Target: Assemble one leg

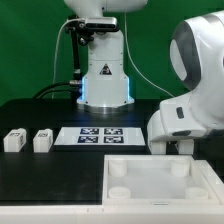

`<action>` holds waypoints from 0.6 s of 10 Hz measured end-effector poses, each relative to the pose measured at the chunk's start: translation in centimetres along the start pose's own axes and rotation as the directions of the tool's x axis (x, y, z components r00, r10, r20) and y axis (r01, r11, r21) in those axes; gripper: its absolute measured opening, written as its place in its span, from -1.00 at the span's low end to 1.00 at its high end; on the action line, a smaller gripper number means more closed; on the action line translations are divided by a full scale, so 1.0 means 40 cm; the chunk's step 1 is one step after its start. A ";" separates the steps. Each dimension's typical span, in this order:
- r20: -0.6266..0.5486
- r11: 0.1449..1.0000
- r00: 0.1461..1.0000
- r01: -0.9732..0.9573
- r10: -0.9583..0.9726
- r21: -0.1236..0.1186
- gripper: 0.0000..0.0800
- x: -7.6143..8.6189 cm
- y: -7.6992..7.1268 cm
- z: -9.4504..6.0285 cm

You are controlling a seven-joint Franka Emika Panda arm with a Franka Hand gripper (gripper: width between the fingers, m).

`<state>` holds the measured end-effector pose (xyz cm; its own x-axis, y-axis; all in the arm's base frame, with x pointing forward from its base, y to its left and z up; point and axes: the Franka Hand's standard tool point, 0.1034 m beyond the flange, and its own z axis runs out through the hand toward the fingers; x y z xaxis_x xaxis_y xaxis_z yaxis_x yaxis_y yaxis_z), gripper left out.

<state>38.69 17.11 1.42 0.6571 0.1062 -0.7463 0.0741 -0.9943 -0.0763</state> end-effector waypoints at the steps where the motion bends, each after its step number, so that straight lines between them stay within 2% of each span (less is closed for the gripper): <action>1: 0.000 1.000 1.000 0.000 0.000 0.000 0.30 0.000 0.000 0.000; 2: 0.000 1.000 1.000 0.000 0.000 0.000 -0.05 0.000 0.000 0.000; 3: 0.000 1.000 1.000 0.000 0.000 0.000 -0.05 0.000 0.000 0.000; 4: 0.000 1.000 1.000 0.000 0.000 0.000 -0.27 0.000 0.000 0.000; 6: 0.000 1.000 1.000 0.000 0.000 0.000 -0.27 0.000 0.000 0.000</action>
Offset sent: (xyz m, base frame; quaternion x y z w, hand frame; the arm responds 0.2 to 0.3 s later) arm 0.0000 0.0000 0.0000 0.0000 0.0000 0.0000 1.0000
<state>38.69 17.11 1.42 0.6571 0.1063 -0.7463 0.0741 -0.9943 -0.0764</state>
